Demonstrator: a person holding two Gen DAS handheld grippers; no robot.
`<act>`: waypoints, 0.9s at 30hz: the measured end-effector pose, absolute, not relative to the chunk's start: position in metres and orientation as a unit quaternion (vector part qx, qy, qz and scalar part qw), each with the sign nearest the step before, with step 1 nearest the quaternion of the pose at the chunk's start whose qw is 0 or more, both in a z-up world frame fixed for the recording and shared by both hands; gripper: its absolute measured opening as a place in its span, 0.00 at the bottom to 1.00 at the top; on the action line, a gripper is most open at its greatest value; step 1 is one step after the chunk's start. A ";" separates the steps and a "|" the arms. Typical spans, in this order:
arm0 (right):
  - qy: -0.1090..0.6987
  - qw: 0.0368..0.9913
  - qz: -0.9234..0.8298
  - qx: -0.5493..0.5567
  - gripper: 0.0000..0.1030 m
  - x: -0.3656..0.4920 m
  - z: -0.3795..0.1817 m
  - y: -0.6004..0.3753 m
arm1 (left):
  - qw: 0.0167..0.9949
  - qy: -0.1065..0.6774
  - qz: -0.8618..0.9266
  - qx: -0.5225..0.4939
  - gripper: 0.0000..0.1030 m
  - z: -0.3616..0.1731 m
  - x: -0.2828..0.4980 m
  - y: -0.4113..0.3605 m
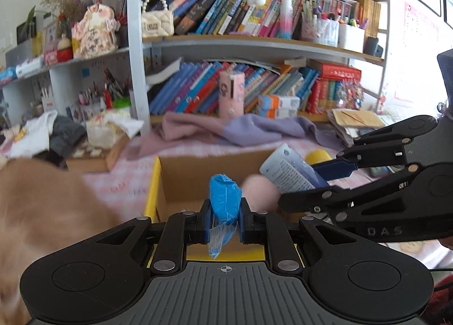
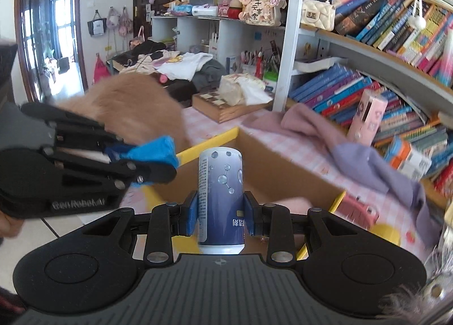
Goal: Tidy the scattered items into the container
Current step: 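Carry the spray bottle with the right gripper while the left gripper carries the blue item toward the yellow box, then lower both held items into the yellow box and open both grippers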
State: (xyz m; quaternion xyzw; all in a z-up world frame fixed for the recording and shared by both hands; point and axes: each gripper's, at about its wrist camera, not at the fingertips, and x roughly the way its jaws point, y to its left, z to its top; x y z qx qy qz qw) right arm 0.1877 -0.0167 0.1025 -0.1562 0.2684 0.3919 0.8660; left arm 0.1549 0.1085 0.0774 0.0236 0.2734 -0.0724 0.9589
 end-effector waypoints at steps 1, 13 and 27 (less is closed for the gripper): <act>0.270 0.865 0.391 -0.160 0.30 0.198 0.101 -0.015 | 0.959 0.274 -0.071 0.027 0.16 0.078 0.165 0.109; 0.344 0.803 0.410 -0.262 0.30 0.273 0.025 0.020 | 0.908 0.401 -0.103 0.063 0.16 0.030 0.298 0.102; 0.401 0.737 0.439 -0.323 0.30 0.304 -0.019 0.042 | 0.848 0.505 -0.111 0.118 0.16 -0.033 0.372 0.081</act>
